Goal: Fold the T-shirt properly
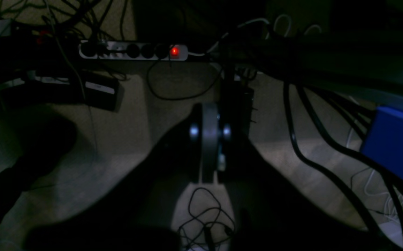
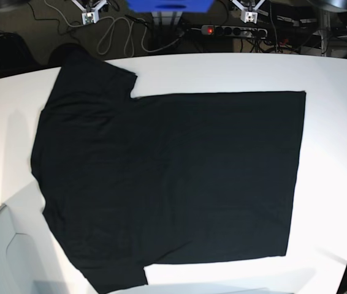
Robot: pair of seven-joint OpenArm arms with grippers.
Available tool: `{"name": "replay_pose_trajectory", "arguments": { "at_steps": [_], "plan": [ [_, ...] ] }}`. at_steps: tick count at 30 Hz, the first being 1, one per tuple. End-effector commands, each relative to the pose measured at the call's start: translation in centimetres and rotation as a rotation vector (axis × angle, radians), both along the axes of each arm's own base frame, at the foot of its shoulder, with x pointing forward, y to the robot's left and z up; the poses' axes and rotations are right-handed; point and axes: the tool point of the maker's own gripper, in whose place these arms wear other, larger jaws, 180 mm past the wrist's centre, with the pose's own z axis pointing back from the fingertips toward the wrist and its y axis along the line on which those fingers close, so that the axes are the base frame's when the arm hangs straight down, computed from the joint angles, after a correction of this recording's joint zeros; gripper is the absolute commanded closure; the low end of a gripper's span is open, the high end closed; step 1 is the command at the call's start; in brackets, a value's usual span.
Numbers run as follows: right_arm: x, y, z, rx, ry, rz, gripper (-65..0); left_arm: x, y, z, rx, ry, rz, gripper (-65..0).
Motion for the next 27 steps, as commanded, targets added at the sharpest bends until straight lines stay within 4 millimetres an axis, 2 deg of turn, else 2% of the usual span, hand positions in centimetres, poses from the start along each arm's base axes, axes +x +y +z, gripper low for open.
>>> {"name": "replay_pose_trajectory", "arguments": {
  "at_steps": [1,3,7,9,12,15,18,21,27],
  "plan": [
    [-0.3,0.0,0.4,0.005,-0.010,0.006,-0.2,-0.4,-0.2,0.7,-0.008,-0.008,-0.004,-0.6],
    [-0.3,0.0,0.4,0.005,-0.011,0.006,-0.3,-0.1,-0.7,1.6,-0.021,-0.031,-0.009,-3.5],
    [-0.8,0.0,0.4,0.005,0.001,0.006,-0.4,0.7,-1.9,3.4,-0.048,-0.077,-0.021,-18.2],
    [-0.9,0.0,0.7,0.006,-0.007,0.007,-0.5,0.8,-1.8,4.3,-0.050,-0.092,-0.030,-22.5],
    [-0.6,-0.5,2.1,-0.001,-0.032,0.029,-0.5,1.0,-2.3,5.8,-0.066,-0.116,-0.037,-22.9],
    [0.1,-0.2,4.5,0.005,-0.084,0.043,-0.6,1.6,-1.3,7.9,-0.047,-0.157,-0.024,-22.9],
    [0.7,-0.5,6.9,0.003,-0.130,0.073,-1.9,3.2,0.1,10.6,-0.018,-0.224,-0.004,-22.9],
    [1.3,-0.1,9.3,0.012,-0.175,0.090,-8.9,5.0,1.3,13.3,0.012,-0.297,0.003,-23.3],
    [2.7,-0.5,13.0,-0.002,-0.249,0.090,-22.5,9.5,3.7,18.3,0.089,-0.458,0.005,-23.4]
  ]
}}
